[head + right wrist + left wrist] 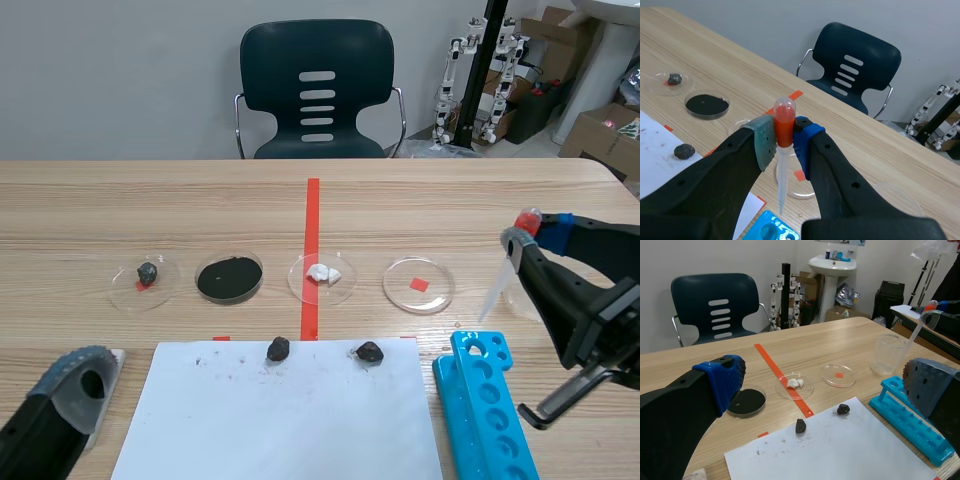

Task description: Pick up the dropper by the top with the right hand

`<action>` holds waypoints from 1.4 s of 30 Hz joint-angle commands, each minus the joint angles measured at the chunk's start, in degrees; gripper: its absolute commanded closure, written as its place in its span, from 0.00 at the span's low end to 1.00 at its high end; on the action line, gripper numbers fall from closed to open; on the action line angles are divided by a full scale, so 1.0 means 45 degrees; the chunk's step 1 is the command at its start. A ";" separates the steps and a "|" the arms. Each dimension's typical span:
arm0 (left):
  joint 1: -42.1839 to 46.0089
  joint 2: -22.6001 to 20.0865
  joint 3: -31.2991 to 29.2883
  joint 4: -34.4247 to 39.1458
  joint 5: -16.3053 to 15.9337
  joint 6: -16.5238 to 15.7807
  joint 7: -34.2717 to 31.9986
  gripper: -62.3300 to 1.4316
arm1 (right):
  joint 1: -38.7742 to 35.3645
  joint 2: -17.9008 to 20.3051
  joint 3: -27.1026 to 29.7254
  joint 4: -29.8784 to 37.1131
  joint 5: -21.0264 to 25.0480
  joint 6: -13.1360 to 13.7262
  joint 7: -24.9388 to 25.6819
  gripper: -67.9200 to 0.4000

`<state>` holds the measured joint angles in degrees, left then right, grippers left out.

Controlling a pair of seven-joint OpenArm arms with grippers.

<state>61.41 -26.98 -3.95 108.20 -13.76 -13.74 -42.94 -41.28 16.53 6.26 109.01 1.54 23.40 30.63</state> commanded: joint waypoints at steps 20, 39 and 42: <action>0.0068 0.0063 -0.0010 0.0238 -0.0083 -0.0034 -0.0170 0.00 | -0.3157 -0.1481 -0.0743 0.2807 0.0709 0.0121 -0.0967 0.86; 0.0068 0.0058 -0.0010 0.0238 -0.0083 -0.0034 -0.0165 0.00 | -0.3813 -0.0185 -0.0743 0.2837 0.1209 0.1049 -0.1083 0.86; 0.0068 0.0058 -0.0010 0.0238 -0.0083 -0.0034 -0.0165 0.00 | -0.3808 -0.0185 -0.0743 0.2837 0.1297 0.1054 -0.1078 0.86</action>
<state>61.41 -26.98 -3.95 108.20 -13.78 -13.72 -42.92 -58.61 15.88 2.87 120.86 6.79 28.25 24.95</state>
